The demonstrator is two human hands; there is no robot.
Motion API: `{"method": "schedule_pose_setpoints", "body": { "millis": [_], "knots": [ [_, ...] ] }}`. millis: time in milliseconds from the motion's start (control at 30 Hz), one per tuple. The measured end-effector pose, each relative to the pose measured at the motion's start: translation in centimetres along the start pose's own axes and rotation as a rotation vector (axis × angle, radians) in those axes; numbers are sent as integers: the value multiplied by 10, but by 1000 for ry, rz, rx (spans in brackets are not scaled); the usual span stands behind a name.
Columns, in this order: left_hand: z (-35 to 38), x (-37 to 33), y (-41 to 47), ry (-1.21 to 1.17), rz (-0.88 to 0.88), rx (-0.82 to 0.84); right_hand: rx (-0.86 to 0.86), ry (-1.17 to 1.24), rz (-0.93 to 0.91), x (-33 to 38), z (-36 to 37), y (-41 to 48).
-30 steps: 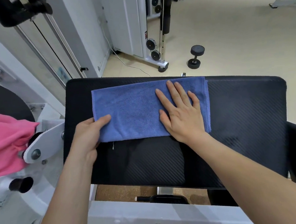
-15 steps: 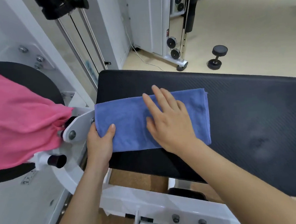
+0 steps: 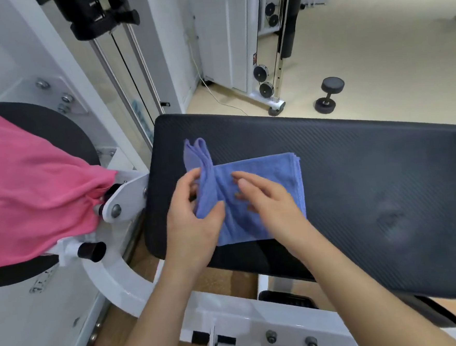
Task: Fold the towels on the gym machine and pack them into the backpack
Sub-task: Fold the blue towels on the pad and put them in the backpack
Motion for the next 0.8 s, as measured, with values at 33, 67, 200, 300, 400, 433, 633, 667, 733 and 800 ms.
{"method": "schedule_pose_setpoints", "body": {
  "millis": [33,67,200,300,400,433,633,667,733,800],
  "knots": [
    [17,-3,-4,55,25,87,49,250,102,0,-11,-10],
    [34,-5,-9,110,38,179,83,397,146,-5,-21,-20],
    [84,5,-22,256,-116,616,-93,410,194,-35,-41,-33],
    [84,15,-21,303,-159,712,-247,186,193,-54,-40,-26],
    [67,16,2,477,158,516,-315,-147,68,-59,-34,-21],
    [63,14,14,517,274,455,-319,-224,14,-59,-31,-22],
    [58,-2,70,833,183,632,-347,-298,-178,-64,-26,-31],
    [58,-2,75,872,178,654,-338,-268,-155,-64,-28,-30],
    [54,2,81,946,168,661,-335,-278,-78,-64,-31,-26],
    [49,9,85,983,156,627,-362,-390,-8,-62,-34,-20]
  ]
}}
Point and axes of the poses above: each hand's wrist, its own y-axis towards the middle knuckle, its own z-axis out of the palm, x = y × z, the point moved 1 cm from there along y, towards the middle knuckle, and after that the axes turned 15 degrees about -y, right-handed, at the moved point
